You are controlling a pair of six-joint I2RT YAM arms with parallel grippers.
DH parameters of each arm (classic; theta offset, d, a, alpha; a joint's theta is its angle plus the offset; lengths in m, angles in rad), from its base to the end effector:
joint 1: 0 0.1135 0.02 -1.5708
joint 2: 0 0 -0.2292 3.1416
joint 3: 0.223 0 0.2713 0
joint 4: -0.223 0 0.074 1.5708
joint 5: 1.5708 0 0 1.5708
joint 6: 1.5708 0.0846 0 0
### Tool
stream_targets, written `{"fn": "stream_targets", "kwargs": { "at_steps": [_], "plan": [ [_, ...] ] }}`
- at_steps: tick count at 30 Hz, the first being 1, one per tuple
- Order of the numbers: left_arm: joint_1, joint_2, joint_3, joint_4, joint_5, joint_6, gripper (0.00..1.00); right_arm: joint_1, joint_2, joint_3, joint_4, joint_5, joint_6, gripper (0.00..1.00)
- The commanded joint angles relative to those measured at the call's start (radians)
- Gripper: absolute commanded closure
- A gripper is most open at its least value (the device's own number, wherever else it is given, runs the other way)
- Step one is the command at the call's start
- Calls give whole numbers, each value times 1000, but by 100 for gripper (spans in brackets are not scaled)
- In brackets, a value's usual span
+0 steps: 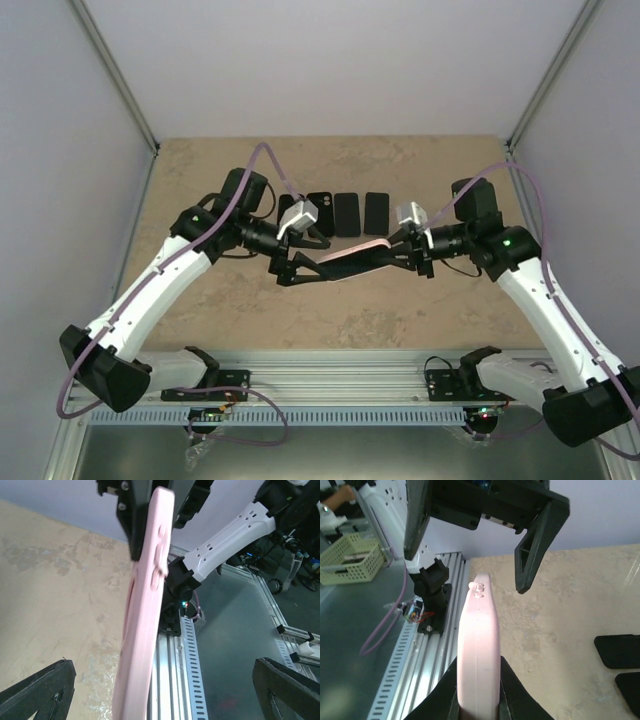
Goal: Take the phone out of the phone case
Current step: Remove the phone case from the phone.
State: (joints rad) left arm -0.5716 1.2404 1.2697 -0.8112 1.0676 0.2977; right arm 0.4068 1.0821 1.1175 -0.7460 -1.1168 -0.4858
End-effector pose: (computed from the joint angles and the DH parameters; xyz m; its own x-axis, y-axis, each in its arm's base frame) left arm 0.2036 -0.2191 0.3171 -0.3367 0.3847 -0.8594 0.9230 -0.0456 -0.3820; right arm 0.2077 0.1723 0.3127 -0.1566 -0.2904 -0.9440 -0.9864 -0.0027 0.1645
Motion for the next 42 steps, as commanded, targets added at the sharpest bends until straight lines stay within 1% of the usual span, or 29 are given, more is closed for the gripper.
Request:
{"fn": "stream_targets", "kwargs": {
  "at_steps": [1, 3, 6, 10, 12, 14, 17, 20, 22, 26, 31, 36, 40, 42],
  "plan": [
    [39, 15, 13, -138, 26, 166, 2, -54, -47, -49, 114, -179, 157, 100],
    [42, 34, 18, -229, 54, 280, 7, -78, -65, -88, 142, -228, 189, 99],
    [41, 51, 13, -256, 61, 316, 16, -100, -92, -140, 170, -270, 219, 99],
    [46, 7, -25, -214, 44, 304, 21, -127, -120, -191, 188, -302, 246, 99],
    [47, 3, -27, -222, 29, 309, 23, -136, -133, -218, 225, -324, 290, 100],
    [47, 3, -34, -226, 47, 311, 25, -138, -141, -239, 258, -343, 320, 99],
    [48, 7, -33, -223, 76, 306, 29, -140, -141, -248, 266, -349, 326, 99],
    [47, 15, -20, -205, 74, 279, 32, -139, -139, -249, 259, -353, 326, 99],
    [48, 19, -21, -179, 77, 248, 37, -139, -135, -248, 258, -355, 326, 100],
    [48, 19, -29, -155, 71, 219, 41, -138, -125, -244, 257, -359, 328, 100],
    [46, 18, -30, -126, 52, 184, 43, -137, -117, -242, 261, -366, 329, 99],
    [48, 18, -34, -121, 53, 183, 45, -137, -113, -241, 263, -366, 331, 100],
    [46, 9, -41, -146, 77, 232, 40, -135, -108, -240, 264, -362, 334, 99],
    [46, 3, -49, -156, 91, 240, 39, -135, -108, -244, 266, -365, 334, 100]
  ]
}}
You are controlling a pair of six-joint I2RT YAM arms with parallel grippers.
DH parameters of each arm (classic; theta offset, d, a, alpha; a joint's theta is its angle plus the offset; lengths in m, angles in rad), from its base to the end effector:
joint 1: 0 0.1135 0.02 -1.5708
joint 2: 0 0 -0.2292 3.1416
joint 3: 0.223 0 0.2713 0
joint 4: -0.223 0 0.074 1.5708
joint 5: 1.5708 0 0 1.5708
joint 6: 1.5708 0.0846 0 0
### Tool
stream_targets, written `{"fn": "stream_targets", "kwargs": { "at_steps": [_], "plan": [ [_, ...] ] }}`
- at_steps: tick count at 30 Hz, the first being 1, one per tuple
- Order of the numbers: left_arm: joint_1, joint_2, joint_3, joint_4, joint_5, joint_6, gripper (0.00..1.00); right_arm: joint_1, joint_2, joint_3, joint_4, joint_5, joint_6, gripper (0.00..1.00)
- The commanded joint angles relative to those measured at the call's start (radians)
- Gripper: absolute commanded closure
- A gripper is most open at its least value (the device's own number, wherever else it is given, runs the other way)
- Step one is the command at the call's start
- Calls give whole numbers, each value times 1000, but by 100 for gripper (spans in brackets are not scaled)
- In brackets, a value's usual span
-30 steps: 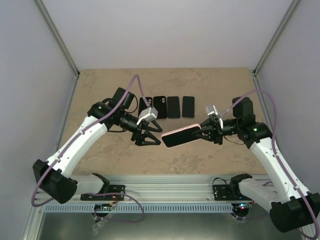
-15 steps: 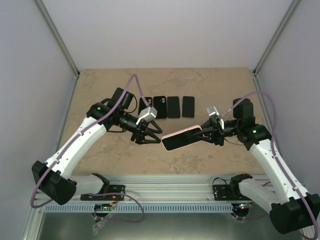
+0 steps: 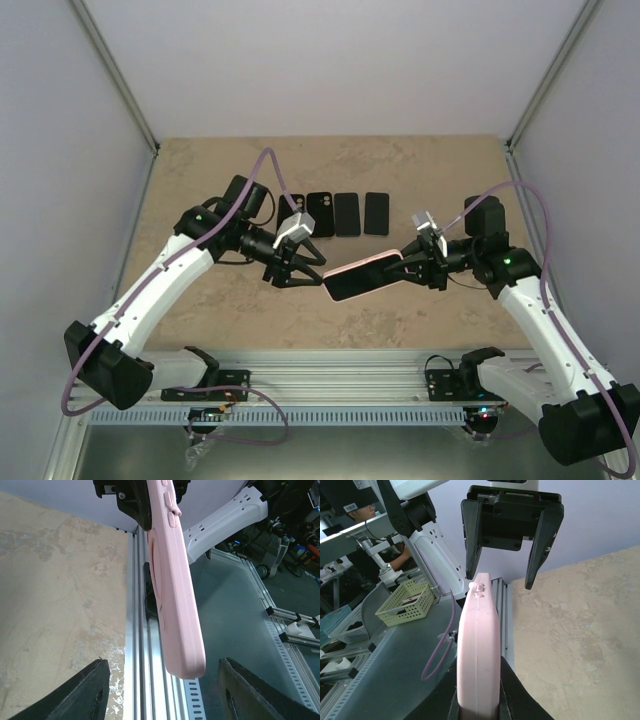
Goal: Take the phone out of the phone case
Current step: Remove the phone case from the phone.
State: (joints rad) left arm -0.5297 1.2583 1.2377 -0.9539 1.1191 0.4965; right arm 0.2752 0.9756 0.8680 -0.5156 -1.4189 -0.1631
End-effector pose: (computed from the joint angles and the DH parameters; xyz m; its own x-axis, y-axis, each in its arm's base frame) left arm 0.2011 -0.2059 0.2944 -0.3151 0.4254 -0.8484 0.9174 -0.0924 -0.3870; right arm 0.2000 0.1434 0.2839 -0.4221 -0.1447 -0.8949 -0.8940 -0.0973 0.4374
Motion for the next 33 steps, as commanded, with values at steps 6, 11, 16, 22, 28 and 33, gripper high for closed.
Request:
{"fn": "stream_targets", "kwargs": {
  "at_steps": [6, 11, 16, 22, 28, 33],
  "plan": [
    [4, -12, -15, 22, 8, -4, 43, -1, 2, 8, 47, -68, 20, 99],
    [4, -2, -11, 76, -36, -95, 48, 2, 2, 11, 40, -71, 11, 99],
    [7, 2, -19, 102, -42, -130, 56, 2, -3, 14, 4, -74, -25, 99],
    [20, 1, -27, 95, -47, -122, 63, 2, -12, 13, -23, -89, -55, 99],
    [25, -3, -30, 74, -57, -87, 68, 2, -17, 15, -42, -106, -74, 99],
    [27, -9, -39, 69, -65, -75, 69, 2, -21, 16, -65, -113, -95, 100]
  ]
}}
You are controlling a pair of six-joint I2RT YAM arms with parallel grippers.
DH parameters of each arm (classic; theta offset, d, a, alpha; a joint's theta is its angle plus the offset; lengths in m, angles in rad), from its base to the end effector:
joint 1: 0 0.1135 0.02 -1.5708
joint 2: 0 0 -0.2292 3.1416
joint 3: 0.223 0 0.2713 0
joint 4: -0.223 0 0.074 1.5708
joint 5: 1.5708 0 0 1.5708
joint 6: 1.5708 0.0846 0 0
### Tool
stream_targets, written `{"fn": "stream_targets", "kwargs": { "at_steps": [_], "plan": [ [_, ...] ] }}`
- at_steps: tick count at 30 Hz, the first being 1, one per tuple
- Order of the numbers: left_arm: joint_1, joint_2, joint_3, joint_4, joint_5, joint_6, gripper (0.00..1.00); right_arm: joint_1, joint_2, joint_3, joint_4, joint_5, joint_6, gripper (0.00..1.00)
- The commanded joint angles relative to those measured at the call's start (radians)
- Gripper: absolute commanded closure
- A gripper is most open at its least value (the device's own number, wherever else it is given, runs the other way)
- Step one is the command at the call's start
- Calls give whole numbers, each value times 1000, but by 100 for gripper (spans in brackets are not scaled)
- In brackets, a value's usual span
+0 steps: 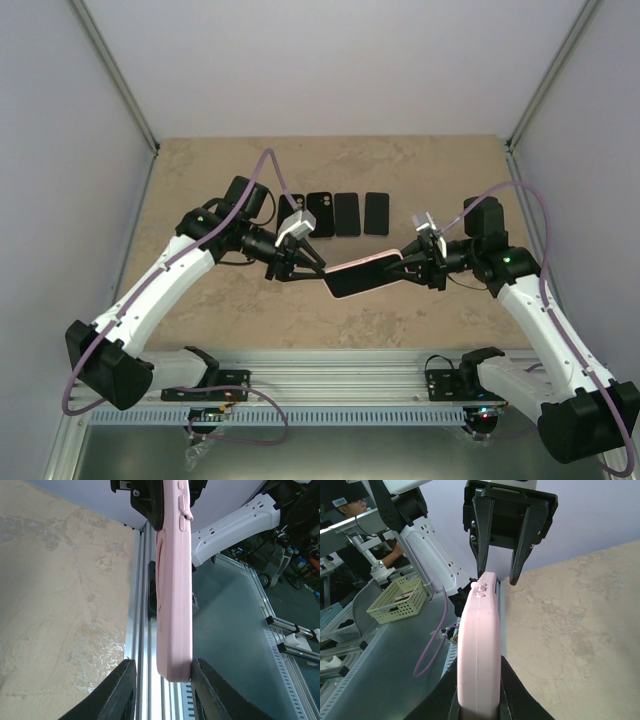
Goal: Take the phone out of the phone case
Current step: Remove the phone case from the phone.
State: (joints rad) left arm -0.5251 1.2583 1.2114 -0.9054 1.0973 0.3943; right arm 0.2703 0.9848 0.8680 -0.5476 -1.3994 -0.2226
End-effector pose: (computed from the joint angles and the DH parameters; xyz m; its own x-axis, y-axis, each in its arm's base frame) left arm 0.2062 -0.2065 0.2874 -0.3915 0.4293 -0.8139 0.8941 -0.0315 -0.4467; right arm 0.2019 0.1425 0.2787 -0.4044 -0.1511 -0.9020 -0.9047 -0.0781 0.4188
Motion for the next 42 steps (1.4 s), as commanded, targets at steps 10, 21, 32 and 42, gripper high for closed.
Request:
{"fn": "stream_targets", "kwargs": {
  "at_steps": [10, 21, 32, 42],
  "plan": [
    [29, -20, -45, 37, -56, 27, 70, 7, -28, 23, -61, -152, -61, 99],
    [28, -25, -42, 41, -37, 26, 67, 13, -8, 38, -47, -152, -53, 99],
    [29, -75, 1, -175, 68, 227, 48, 13, -23, 30, -85, -111, -106, 100],
    [-14, -61, 26, -98, 51, 123, 39, 17, -14, 41, -79, -102, -101, 99]
  ]
}}
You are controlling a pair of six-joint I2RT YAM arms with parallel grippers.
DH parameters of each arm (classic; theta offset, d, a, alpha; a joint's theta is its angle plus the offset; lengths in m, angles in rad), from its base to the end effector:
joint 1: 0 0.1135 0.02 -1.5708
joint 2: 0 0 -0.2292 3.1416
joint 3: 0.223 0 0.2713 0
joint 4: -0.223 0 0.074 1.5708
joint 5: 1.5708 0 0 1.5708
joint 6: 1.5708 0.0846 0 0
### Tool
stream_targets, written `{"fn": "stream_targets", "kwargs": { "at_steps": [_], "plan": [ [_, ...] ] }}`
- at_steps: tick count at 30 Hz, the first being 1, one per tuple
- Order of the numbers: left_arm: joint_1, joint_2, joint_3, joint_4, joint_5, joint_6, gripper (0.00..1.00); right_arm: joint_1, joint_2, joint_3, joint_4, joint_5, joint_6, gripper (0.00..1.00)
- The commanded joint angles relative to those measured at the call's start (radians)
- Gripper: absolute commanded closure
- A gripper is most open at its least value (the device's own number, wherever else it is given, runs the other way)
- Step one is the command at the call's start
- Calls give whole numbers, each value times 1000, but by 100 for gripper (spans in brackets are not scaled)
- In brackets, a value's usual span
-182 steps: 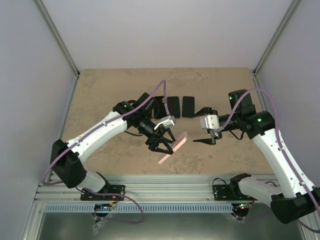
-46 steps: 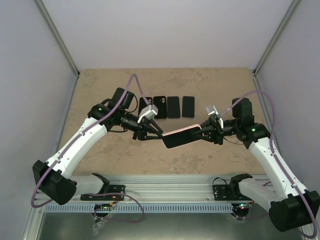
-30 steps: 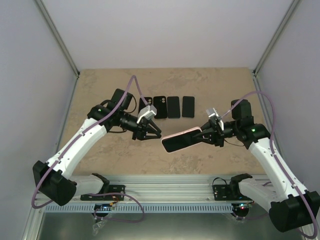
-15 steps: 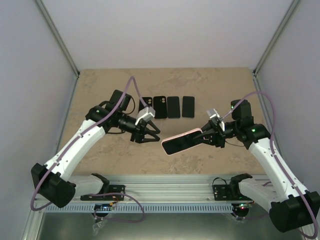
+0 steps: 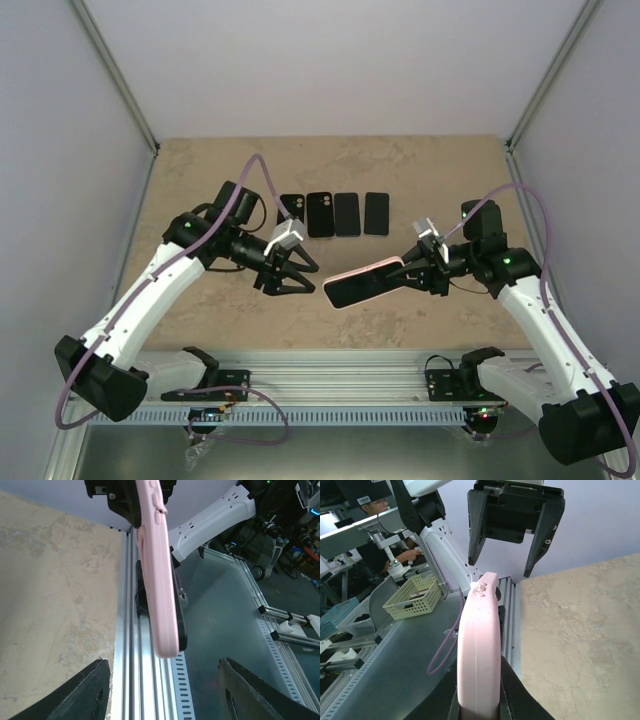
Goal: Take the phone out of the phone case
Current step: Remove the phone case from the phone.
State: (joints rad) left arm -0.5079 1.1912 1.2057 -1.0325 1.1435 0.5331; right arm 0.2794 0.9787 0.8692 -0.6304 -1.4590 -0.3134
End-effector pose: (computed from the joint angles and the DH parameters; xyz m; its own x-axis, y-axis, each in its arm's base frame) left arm 0.1863 -0.1918 0.2974 -0.3258 0.4224 -0.8458 0.9111 -0.0987 -0.4002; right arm 0.1914 0.1424 0.2782 -0.3895 -0.1475 -0.9091 -0.9002 -0.1478 0.4097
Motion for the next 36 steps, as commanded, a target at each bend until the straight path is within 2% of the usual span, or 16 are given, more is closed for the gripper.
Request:
{"fn": "stream_targets", "kwargs": {
  "at_steps": [1, 20, 28, 36],
  "plan": [
    [-42, 7, 31, 35, -5, -25, 39, 8, -8, 40, 4, -41, -10, 100],
    [-61, 17, 16, 134, -90, -138, 56, 15, 9, 49, 9, -44, -16, 99],
    [-62, 18, 2, 147, -105, -149, 58, 15, 4, 48, 5, -45, -18, 99],
    [-63, 21, -8, 160, -201, -154, 59, 15, 6, 49, 20, -43, -2, 100]
  ]
}}
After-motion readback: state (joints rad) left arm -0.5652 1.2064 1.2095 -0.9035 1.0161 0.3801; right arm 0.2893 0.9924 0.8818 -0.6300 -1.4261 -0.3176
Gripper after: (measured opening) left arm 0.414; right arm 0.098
